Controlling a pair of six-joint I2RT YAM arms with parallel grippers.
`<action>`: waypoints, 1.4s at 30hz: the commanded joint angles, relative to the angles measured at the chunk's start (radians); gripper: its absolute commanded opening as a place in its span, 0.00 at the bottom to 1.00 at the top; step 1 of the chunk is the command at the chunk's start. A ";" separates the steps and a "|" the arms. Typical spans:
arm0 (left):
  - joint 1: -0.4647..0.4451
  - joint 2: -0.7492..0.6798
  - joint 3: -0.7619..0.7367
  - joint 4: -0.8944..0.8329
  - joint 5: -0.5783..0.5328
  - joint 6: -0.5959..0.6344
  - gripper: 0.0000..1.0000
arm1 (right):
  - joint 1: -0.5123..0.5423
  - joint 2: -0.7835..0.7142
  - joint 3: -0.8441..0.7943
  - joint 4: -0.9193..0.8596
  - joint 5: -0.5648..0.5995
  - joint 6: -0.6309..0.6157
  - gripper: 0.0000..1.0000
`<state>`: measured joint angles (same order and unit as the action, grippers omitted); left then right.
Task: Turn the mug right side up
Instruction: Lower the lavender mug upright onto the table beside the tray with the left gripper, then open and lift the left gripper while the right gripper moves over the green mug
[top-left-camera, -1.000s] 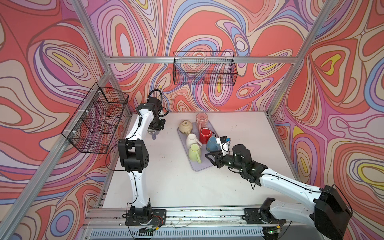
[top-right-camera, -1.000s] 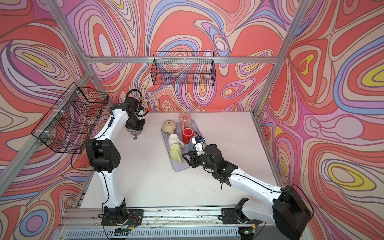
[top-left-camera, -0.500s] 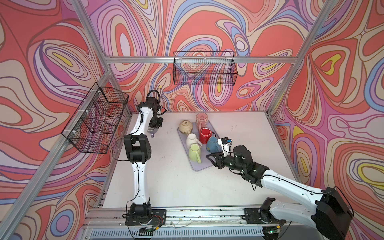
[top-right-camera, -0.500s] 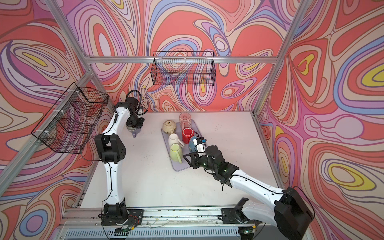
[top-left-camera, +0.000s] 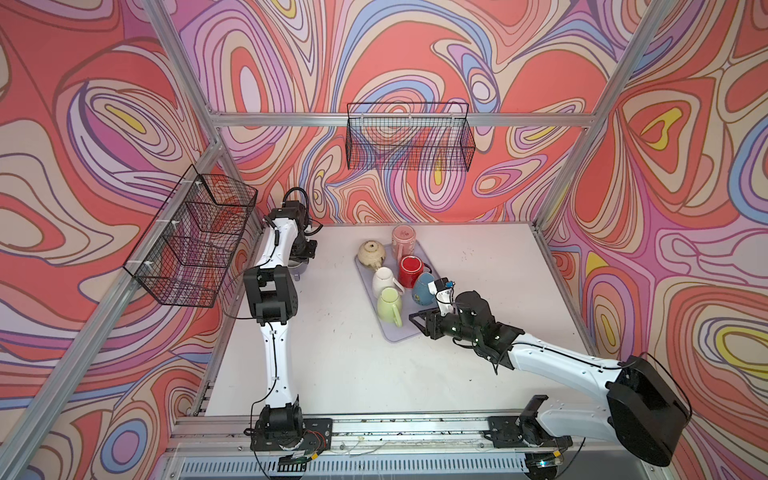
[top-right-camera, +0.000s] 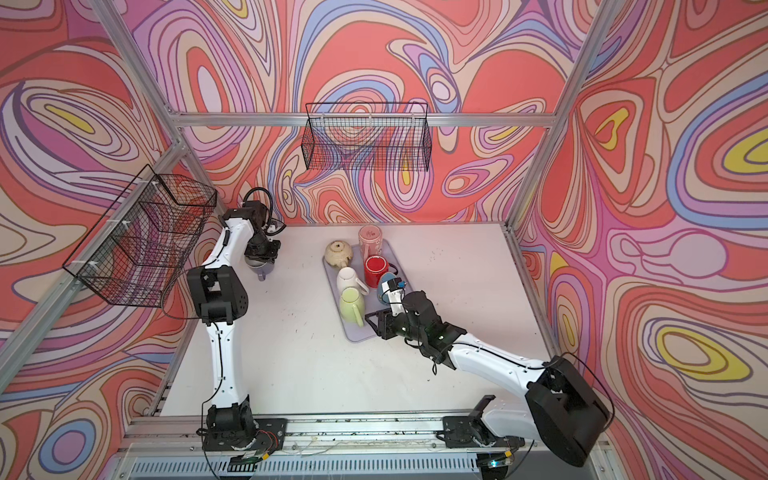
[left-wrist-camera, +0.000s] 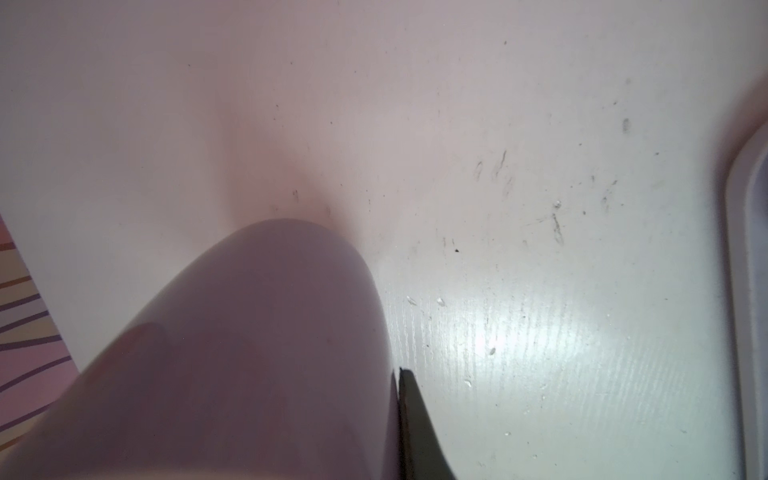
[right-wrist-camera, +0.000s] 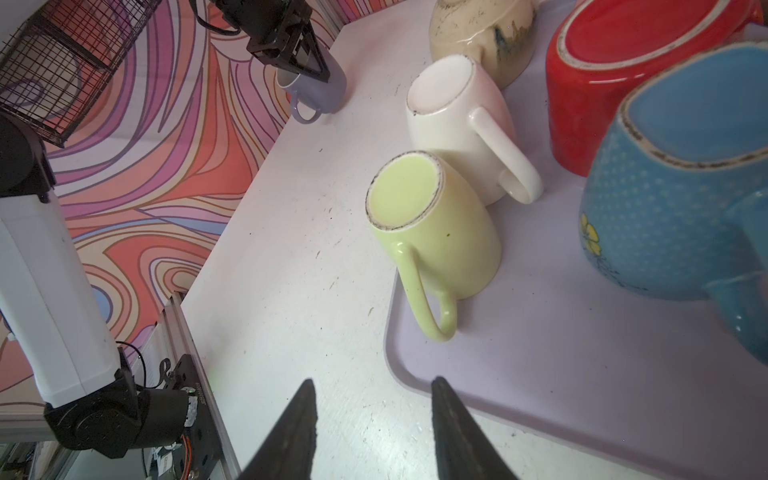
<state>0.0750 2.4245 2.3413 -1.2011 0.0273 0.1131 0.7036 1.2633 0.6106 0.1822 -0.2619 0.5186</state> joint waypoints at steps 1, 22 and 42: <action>0.016 0.022 0.046 -0.021 0.009 0.024 0.01 | 0.004 0.027 0.028 0.032 -0.014 0.012 0.46; 0.019 0.045 0.052 -0.008 0.020 0.020 0.27 | 0.003 0.085 0.045 0.057 -0.029 0.026 0.47; -0.014 -0.230 -0.106 0.058 0.020 0.034 0.44 | 0.012 0.056 0.063 -0.060 0.010 -0.030 0.50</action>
<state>0.0784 2.2803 2.2688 -1.1595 0.0437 0.1238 0.7067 1.3376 0.6430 0.1722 -0.2760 0.5228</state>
